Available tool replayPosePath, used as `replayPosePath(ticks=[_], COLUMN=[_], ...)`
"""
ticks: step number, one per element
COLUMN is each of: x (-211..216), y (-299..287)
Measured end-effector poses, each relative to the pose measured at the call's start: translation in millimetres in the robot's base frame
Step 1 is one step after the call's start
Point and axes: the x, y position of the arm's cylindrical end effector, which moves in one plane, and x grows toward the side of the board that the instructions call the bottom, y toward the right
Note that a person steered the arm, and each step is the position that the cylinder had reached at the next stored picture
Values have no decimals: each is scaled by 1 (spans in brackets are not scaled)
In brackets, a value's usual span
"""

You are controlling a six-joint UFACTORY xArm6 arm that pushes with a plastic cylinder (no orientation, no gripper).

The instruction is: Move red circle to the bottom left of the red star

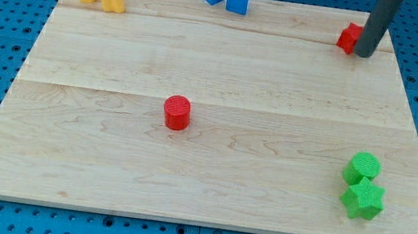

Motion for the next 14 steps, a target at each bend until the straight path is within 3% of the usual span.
replayPosePath(ticks=[2, 4, 5, 7, 8, 10, 11, 12, 13, 14], x=[-36, 95, 162, 235, 221, 165, 203, 212, 175, 172], y=[5, 1, -55, -183, -246, -270, -283, -334, -349, -294])
